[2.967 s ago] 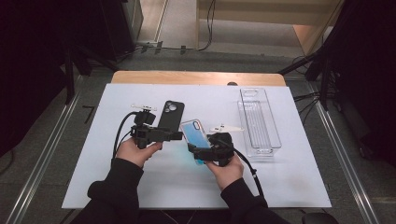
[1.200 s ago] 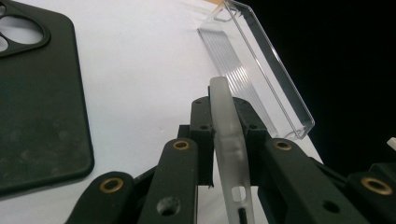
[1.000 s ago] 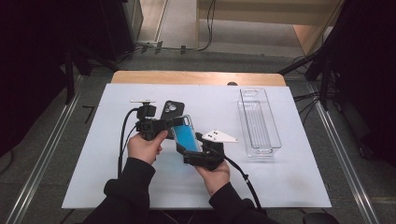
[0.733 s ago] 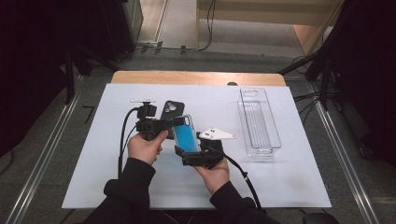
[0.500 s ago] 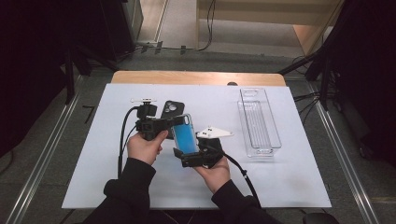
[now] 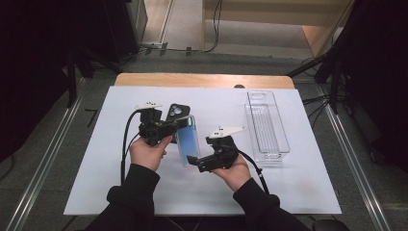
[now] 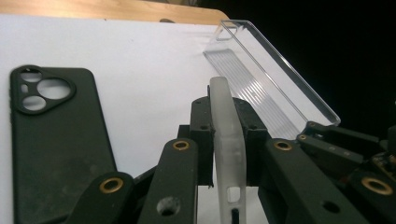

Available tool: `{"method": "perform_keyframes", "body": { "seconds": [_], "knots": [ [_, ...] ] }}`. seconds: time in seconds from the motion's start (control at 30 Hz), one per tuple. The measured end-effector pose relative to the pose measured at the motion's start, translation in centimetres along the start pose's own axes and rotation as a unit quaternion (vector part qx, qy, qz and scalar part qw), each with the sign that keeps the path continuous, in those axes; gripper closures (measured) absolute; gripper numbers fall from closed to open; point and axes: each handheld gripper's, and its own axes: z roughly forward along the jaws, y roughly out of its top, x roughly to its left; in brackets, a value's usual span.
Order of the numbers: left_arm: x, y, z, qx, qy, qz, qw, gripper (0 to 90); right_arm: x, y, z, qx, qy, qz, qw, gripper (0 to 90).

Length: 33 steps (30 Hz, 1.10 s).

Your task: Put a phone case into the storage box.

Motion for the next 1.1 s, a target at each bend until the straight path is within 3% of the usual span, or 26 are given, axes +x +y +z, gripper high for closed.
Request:
{"method": "perform_keyframes", "body": {
  "seconds": [0.13,0.3,0.43,0.6,0.93,1.07,1.1],
  "knots": [
    [-0.1,-0.2,-0.1,-0.021,0.006,0.027,0.9994,81.1,-0.6,-0.2,-0.4,0.002,-0.001,0.001,1.0000,0.0],
    [-0.2,-0.6,0.1,-0.024,0.015,0.044,0.9986,81.1,-0.7,-0.5,-0.3,0.011,-0.002,-0.005,0.9999,0.0],
    [-0.4,-1.0,0.1,-0.039,0.023,0.081,0.9957,81.1,-0.7,-0.6,-0.3,0.011,-0.003,-0.007,0.9999,0.0],
    [-0.4,-1.2,0.1,-0.055,0.020,0.075,0.9955,81.0,-0.9,-0.5,-0.5,0.008,-0.002,-0.009,0.9999,0.0],
    [-0.8,-1.8,0.2,-0.072,0.024,0.120,0.9899,81.1,-0.9,-0.5,-0.6,0.007,0.002,-0.011,0.9999,0.0],
    [-1.1,-2.0,0.2,-0.088,0.019,0.139,0.9862,81.1,-1.0,-0.5,-0.8,0.000,-0.004,-0.012,0.9999,0.0],
    [-1.2,-2.0,0.2,-0.086,0.017,0.137,0.9866,81.1,-1.0,-0.5,-0.9,-0.004,-0.005,-0.012,0.9999,0.0]
  ]
}}
